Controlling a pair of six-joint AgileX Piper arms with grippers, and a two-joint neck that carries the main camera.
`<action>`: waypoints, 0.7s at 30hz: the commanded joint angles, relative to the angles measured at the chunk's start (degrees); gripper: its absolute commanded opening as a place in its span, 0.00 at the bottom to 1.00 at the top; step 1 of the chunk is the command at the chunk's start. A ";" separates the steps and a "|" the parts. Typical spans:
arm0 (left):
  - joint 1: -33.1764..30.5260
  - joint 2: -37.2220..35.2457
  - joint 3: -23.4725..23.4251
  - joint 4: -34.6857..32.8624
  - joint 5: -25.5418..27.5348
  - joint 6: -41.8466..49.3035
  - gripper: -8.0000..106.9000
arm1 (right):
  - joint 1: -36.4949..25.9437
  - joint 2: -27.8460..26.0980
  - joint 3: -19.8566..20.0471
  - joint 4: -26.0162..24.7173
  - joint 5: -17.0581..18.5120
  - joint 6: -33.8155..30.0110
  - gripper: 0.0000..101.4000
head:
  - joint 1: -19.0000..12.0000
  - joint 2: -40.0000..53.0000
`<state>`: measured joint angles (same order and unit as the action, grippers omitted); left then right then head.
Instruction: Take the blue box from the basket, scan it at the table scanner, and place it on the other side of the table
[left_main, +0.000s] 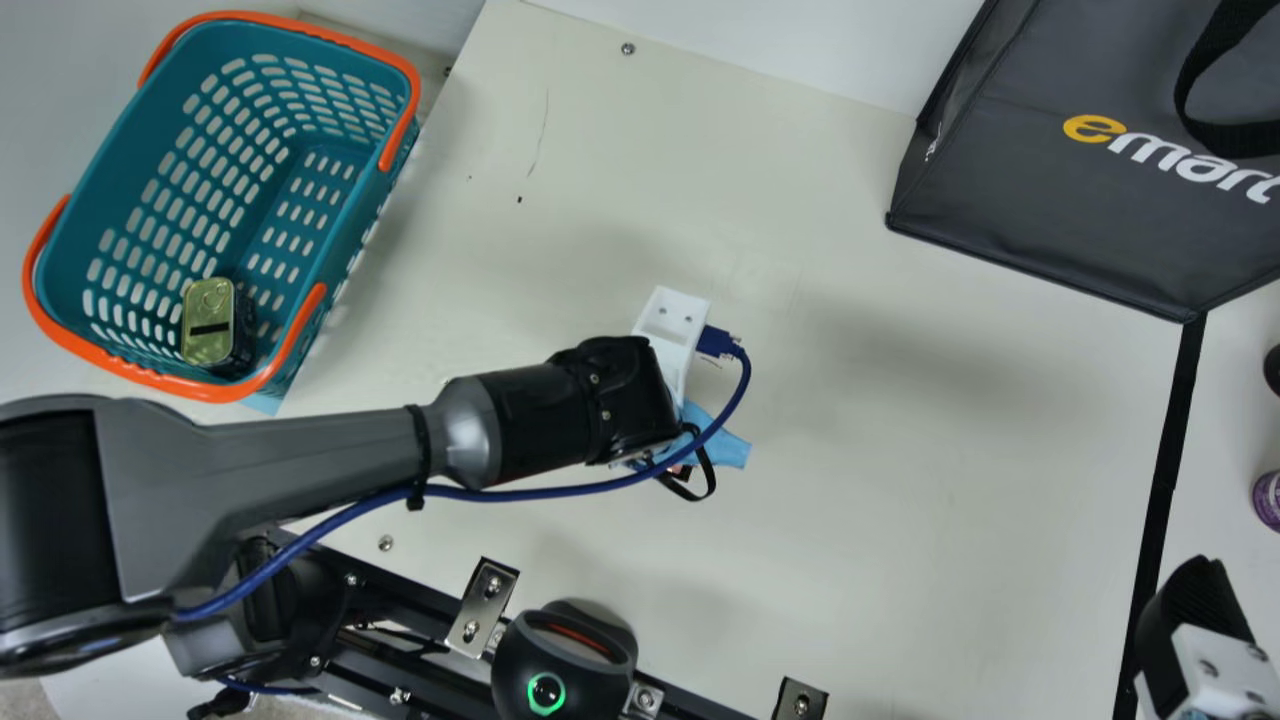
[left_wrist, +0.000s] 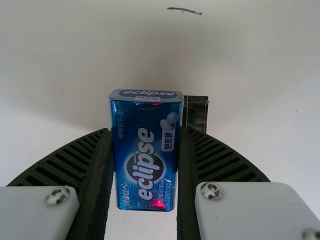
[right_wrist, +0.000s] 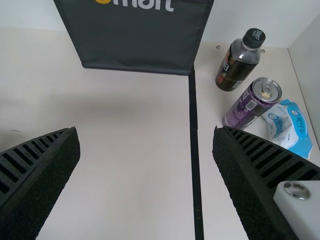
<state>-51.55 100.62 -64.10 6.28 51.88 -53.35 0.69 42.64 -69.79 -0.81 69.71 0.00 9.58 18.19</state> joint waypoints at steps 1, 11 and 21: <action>-0.15 0.21 -0.06 0.14 -0.10 -0.08 0.00 | 0.00 0.00 0.00 0.00 0.00 0.00 0.94 | -1.66 0.23; -0.30 0.87 -0.24 0.08 -0.39 -0.51 0.00 | 0.00 0.00 0.00 0.00 0.00 0.00 0.94 | -1.66 0.23; 0.14 2.09 -3.69 -3.69 -0.16 -1.21 0.00 | 0.00 0.00 0.00 0.00 0.00 0.00 0.94 | -1.66 0.23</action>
<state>-51.38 102.55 -67.19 3.05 51.67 -54.51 0.69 42.64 -69.79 -0.81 69.71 0.00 9.58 18.19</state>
